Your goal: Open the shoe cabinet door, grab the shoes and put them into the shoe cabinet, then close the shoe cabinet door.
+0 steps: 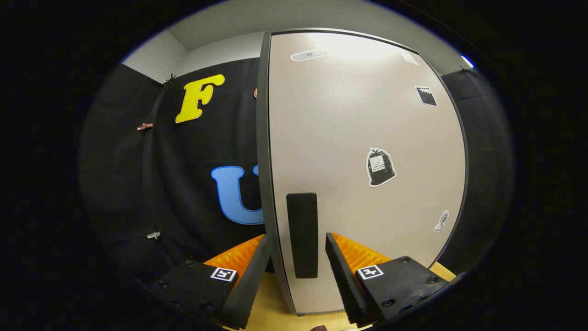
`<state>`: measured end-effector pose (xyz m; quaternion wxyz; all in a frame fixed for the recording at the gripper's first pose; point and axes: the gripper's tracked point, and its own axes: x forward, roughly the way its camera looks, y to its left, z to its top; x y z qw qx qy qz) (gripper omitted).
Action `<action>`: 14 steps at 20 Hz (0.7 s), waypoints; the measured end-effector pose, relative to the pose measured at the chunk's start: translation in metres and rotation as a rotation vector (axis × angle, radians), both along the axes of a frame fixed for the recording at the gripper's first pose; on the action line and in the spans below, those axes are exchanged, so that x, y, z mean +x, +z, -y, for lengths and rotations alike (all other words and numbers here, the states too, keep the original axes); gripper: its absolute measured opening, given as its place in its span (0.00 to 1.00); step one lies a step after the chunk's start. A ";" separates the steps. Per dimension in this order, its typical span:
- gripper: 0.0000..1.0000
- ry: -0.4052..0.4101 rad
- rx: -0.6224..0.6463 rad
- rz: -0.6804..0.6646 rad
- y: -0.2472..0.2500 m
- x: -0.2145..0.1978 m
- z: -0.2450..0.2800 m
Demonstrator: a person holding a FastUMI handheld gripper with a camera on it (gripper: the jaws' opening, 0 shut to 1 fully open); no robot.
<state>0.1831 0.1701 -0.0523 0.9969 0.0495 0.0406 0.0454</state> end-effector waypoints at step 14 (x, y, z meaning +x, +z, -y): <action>0.20 -0.030 -0.033 0.006 -0.015 0.017 0.009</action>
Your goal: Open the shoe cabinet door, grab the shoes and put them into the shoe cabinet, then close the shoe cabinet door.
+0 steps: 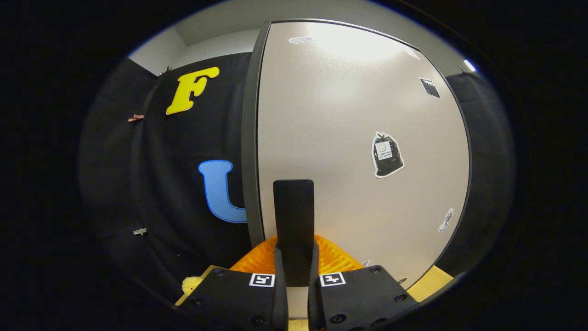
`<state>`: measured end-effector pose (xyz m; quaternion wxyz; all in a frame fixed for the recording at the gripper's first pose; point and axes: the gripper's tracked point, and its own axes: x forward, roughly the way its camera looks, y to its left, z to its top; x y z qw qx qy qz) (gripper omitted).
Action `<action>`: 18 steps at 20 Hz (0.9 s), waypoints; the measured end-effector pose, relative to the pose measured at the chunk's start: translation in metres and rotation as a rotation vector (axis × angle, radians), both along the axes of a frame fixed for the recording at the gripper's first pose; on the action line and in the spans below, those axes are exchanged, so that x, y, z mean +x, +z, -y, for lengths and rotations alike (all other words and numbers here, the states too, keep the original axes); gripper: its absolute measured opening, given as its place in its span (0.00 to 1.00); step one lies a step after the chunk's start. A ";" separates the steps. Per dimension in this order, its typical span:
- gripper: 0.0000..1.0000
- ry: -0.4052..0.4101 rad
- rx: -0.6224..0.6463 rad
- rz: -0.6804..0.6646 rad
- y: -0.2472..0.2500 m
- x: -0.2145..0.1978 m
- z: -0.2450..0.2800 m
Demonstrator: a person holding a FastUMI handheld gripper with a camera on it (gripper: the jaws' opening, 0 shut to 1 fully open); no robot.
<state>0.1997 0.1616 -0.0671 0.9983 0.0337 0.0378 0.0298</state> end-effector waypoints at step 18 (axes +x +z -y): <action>0.15 0.117 0.026 0.001 0.016 -0.119 0.038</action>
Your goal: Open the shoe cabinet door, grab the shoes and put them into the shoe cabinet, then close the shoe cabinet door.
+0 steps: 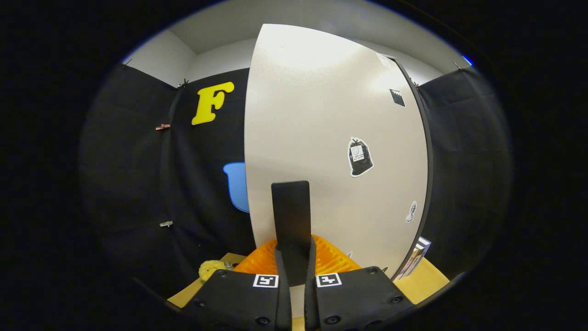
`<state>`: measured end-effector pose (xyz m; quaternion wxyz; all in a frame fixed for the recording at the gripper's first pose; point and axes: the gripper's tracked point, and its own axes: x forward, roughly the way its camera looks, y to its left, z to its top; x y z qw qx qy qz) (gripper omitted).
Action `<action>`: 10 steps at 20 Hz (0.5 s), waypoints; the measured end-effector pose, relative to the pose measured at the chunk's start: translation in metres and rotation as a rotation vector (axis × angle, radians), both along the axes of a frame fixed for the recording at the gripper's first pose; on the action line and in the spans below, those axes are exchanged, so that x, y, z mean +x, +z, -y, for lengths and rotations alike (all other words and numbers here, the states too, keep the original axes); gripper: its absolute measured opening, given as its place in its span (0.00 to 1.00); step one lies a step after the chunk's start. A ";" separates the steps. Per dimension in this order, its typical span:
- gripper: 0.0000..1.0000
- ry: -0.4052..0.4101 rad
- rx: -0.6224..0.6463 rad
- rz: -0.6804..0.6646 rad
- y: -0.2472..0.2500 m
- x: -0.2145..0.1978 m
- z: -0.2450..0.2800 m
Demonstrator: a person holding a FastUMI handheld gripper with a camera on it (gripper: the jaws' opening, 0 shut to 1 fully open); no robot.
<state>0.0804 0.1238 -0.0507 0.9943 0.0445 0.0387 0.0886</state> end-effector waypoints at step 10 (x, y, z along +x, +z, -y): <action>0.15 0.018 0.009 -0.014 0.004 -0.045 0.038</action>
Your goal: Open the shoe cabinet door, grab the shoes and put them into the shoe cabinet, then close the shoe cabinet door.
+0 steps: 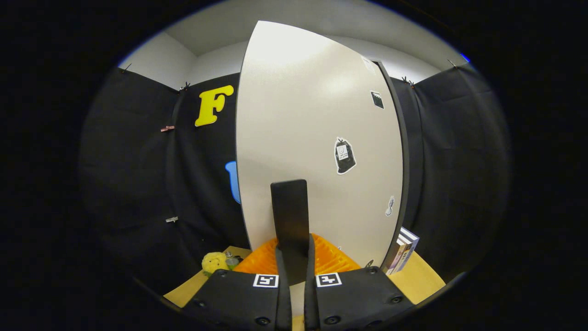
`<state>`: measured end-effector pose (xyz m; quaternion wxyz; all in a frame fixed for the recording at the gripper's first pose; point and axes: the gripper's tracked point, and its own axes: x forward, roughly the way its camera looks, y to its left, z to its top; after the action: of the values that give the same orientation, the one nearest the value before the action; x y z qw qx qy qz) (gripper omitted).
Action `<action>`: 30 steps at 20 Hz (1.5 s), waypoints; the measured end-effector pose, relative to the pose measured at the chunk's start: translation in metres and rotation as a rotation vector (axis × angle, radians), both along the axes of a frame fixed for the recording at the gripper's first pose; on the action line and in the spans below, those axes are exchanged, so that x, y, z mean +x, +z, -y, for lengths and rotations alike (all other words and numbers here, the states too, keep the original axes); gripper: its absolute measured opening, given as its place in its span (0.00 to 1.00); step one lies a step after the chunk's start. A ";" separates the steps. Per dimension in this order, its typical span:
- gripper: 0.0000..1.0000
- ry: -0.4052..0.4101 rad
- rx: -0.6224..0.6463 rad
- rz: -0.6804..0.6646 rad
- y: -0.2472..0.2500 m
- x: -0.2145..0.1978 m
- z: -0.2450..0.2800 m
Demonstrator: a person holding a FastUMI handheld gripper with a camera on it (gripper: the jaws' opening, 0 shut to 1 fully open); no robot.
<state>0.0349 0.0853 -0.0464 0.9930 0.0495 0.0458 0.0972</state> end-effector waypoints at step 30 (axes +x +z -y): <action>0.13 -0.051 -0.008 -0.026 0.007 -0.071 0.162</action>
<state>-0.0358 -0.0768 -0.0393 0.9946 0.0480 0.0576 0.0711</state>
